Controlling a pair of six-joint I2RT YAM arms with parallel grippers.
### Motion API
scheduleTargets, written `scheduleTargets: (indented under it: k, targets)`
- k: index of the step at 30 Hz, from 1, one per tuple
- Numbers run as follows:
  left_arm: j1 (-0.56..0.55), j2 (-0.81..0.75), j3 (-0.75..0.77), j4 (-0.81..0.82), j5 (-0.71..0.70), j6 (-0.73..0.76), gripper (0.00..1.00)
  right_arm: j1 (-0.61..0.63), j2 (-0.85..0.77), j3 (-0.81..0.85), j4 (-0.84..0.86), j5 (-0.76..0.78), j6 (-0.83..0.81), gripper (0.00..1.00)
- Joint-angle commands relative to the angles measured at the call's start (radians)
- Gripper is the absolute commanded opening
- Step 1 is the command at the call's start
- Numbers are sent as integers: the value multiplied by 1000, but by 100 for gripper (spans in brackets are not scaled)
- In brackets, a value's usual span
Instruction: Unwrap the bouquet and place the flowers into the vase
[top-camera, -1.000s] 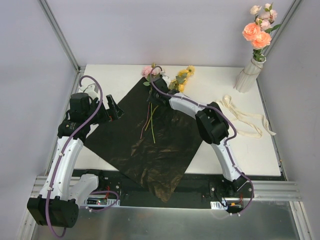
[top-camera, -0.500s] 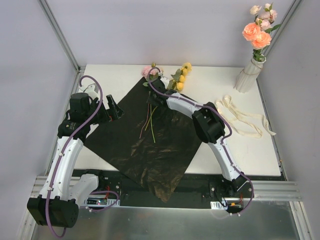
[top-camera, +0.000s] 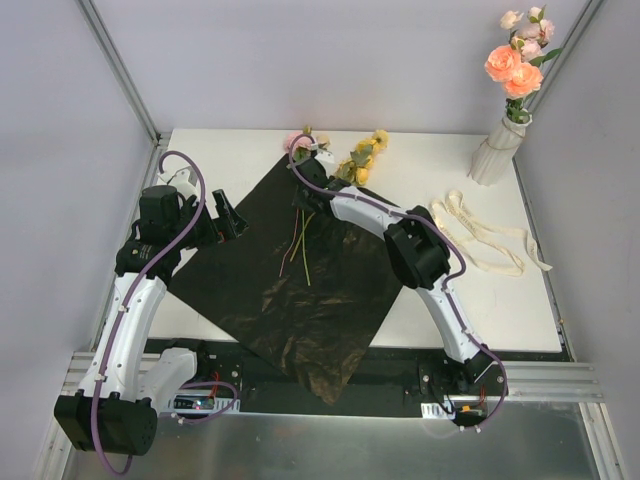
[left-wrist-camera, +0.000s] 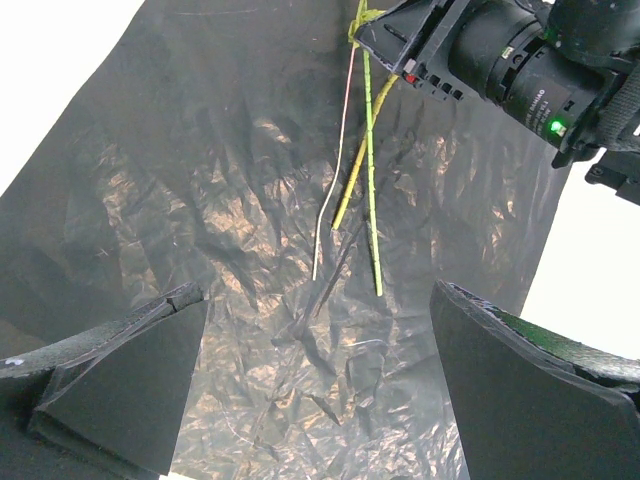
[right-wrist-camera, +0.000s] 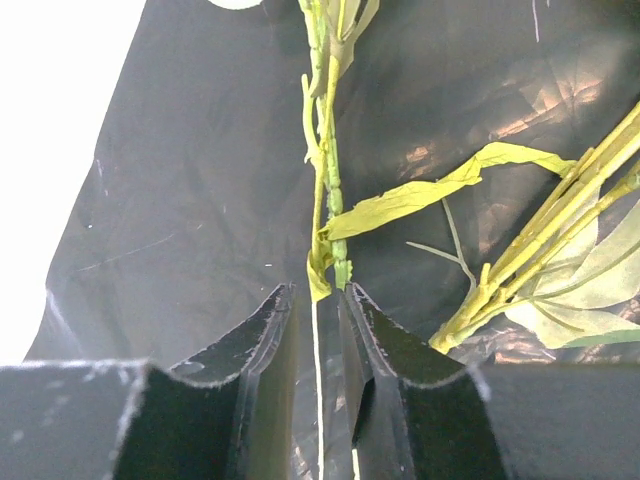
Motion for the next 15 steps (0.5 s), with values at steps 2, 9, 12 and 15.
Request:
scheduleTargets:
  k: [2, 9, 12, 15]
  targets:
    - [-9, -10, 9, 33, 23, 10, 99, 17, -94, 40, -13, 32, -34, 29]
    - [-9, -13, 10, 33, 19, 12, 99, 23, -68, 43, -22, 27, -22, 28]
    - [-9, -13, 10, 33, 20, 10, 99, 25, -54, 47, -29, 30, -17, 28]
    - [-9, -13, 10, 33, 23, 10, 99, 25, -41, 48, -36, 35, -13, 28]
